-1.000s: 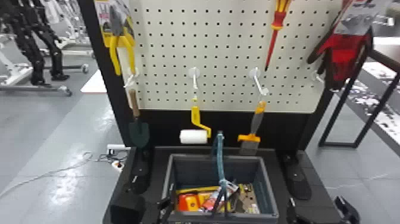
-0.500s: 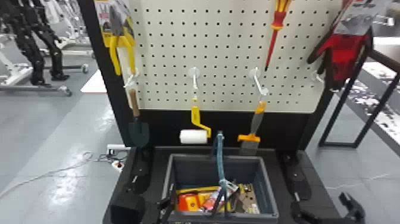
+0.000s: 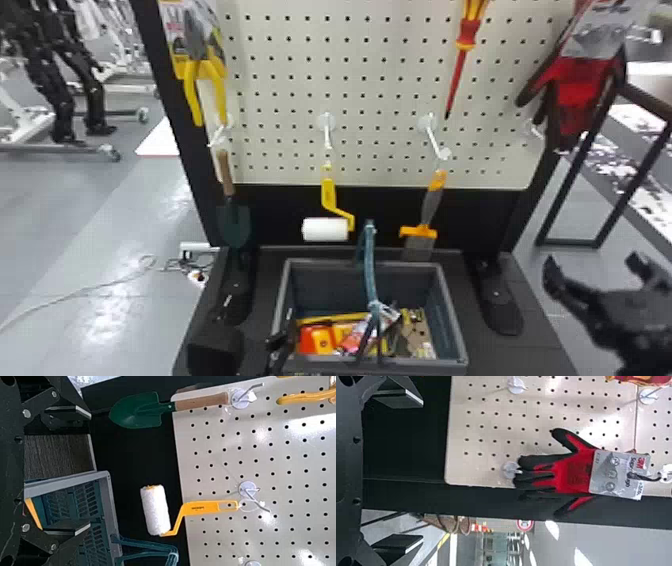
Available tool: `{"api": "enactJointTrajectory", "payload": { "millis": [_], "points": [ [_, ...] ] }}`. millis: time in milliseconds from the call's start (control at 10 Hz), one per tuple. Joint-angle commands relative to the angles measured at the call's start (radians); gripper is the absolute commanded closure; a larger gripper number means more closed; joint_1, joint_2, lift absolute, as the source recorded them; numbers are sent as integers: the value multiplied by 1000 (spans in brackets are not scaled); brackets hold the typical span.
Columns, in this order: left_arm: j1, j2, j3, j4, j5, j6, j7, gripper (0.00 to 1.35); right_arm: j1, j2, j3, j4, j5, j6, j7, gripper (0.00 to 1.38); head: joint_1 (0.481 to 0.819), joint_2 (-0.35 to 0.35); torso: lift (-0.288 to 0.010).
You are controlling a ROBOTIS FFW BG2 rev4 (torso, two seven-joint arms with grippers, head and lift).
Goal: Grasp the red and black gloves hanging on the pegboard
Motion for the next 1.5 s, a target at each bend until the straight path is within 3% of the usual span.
{"api": "enactJointTrajectory", "payload": {
  "millis": [0, 200, 300, 400, 700, 900, 1000, 1200, 1300, 1400],
  "points": [
    [-4, 0, -4, 2, 0, 3, 0, 317, -86, -1, -73, -19, -17, 102, 71, 104, 549, 0, -100],
    [-10, 3, -8, 2, 2, 6, 0, 317, -213, -7, -168, -40, -3, 209, 152, 104, 549, 0, -100],
    [-11, 3, -12, 3, 2, 8, 0, 317, -277, -33, -207, -49, 8, 272, 196, 99, 549, 0, -100],
    [-13, 3, -13, 3, 2, 8, 0, 317, -343, -79, -230, -45, -3, 346, 238, 98, 549, 0, -100],
    [-22, 11, -19, 3, 5, 14, -3, 317, -535, -257, -234, 32, -87, 553, 387, 96, 549, 0, -100],
    [-24, 9, -21, 5, 5, 15, -3, 317, -649, -336, -231, 89, -87, 619, 462, 96, 549, 0, -100],
    [-28, 9, -22, 8, 5, 19, -9, 317, -704, -397, -202, 147, -127, 657, 483, 90, 549, 0, -100],
    [-37, 14, -24, 11, 7, 20, -18, 317, -839, -523, -44, 351, -307, 691, 575, 78, 549, 0, -100],
    [-42, 19, -28, 12, 8, 22, -20, 317, -900, -567, 22, 409, -343, 697, 610, 76, 549, 0, -100],
    [-44, 17, -28, 14, 8, 23, -21, 317, -948, -587, 65, 455, -397, 697, 617, 76, 549, 0, -100]
  ]
}}
